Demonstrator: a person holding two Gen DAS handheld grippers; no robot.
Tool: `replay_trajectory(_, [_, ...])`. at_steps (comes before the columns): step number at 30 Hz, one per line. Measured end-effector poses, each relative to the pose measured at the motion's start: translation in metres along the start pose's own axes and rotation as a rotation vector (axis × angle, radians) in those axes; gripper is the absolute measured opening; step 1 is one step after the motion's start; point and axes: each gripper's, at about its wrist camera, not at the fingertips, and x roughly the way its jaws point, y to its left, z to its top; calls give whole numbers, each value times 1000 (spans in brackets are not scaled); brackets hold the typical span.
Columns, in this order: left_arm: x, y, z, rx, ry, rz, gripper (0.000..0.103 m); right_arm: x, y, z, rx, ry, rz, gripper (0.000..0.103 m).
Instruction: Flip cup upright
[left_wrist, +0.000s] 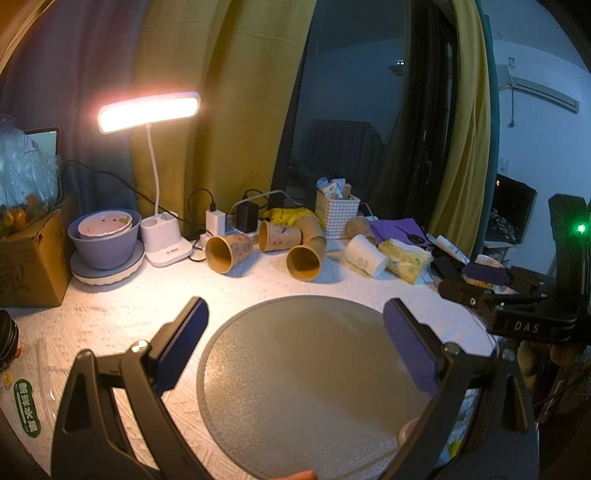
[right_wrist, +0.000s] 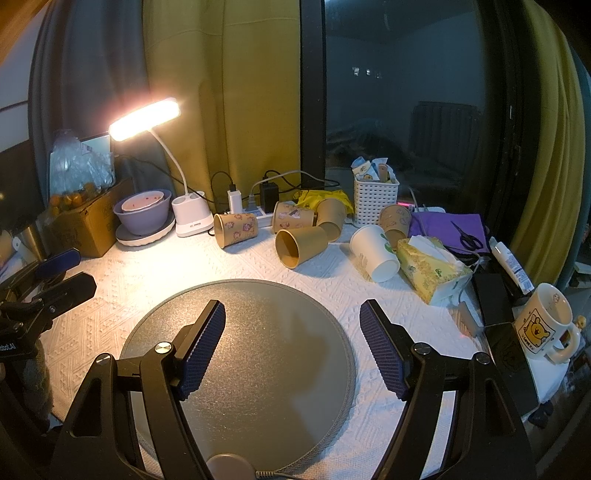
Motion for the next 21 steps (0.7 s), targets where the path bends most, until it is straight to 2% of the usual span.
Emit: replay_trajectory(21, [0,0,0,-1,1,-4,96,3,0,1,0,-1,0,78])
